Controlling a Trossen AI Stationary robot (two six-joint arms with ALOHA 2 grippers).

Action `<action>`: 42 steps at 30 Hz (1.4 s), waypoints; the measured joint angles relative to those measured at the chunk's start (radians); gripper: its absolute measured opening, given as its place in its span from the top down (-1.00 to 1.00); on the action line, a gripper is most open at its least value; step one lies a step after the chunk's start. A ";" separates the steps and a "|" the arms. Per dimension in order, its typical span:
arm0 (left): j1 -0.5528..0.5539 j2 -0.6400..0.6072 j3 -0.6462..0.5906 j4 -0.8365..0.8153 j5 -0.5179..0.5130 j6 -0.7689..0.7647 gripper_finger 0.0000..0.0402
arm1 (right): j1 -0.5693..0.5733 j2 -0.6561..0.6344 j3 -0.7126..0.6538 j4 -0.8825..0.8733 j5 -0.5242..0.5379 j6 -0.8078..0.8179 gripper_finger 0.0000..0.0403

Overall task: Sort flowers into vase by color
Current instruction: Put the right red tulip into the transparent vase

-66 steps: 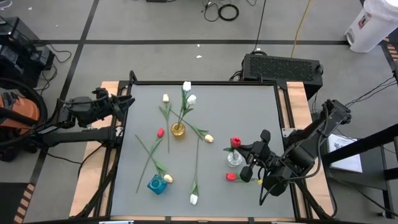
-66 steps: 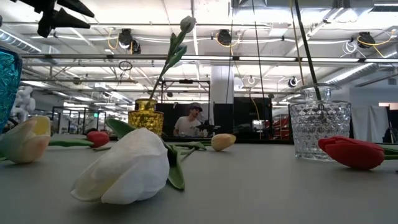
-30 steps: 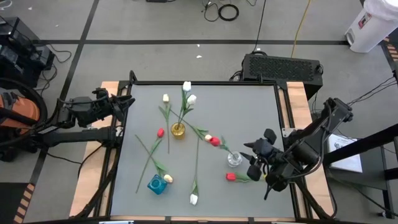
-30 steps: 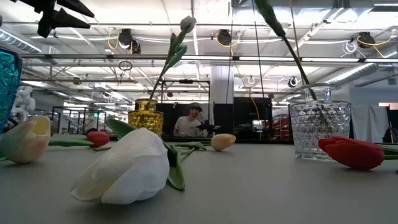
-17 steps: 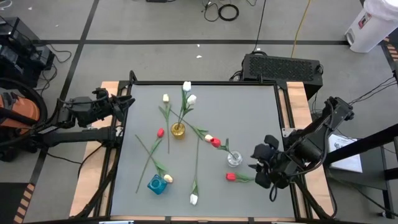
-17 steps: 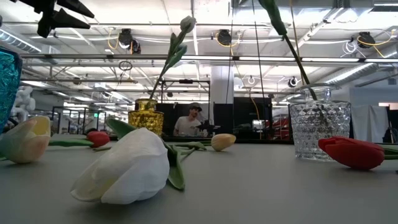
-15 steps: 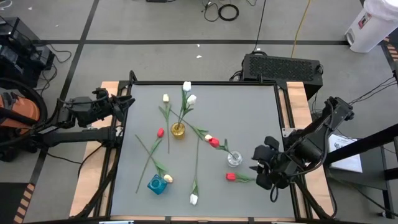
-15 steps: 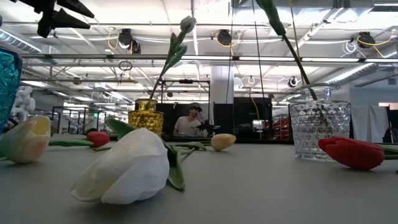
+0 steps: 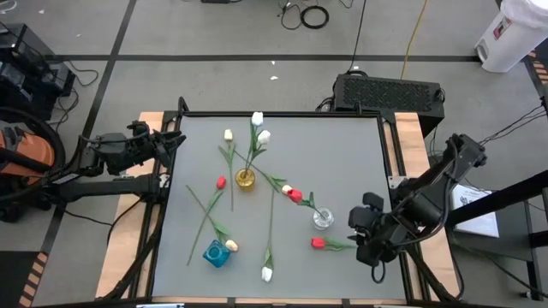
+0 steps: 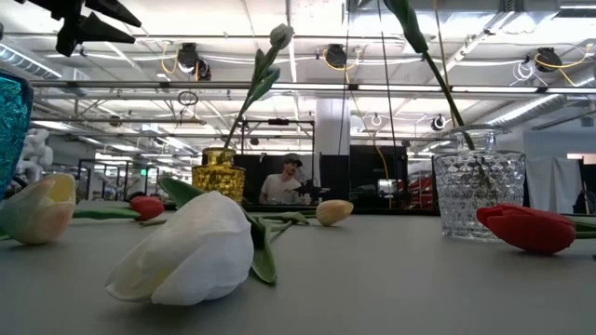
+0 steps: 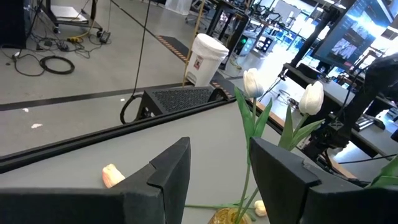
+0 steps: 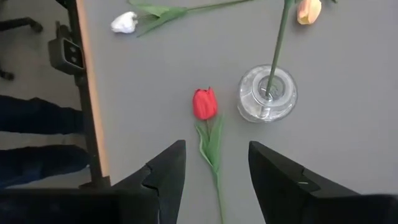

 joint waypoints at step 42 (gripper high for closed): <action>0.000 0.000 0.000 -0.004 0.023 -0.002 0.15 | -0.032 0.459 -0.042 0.064 -0.236 -0.067 0.17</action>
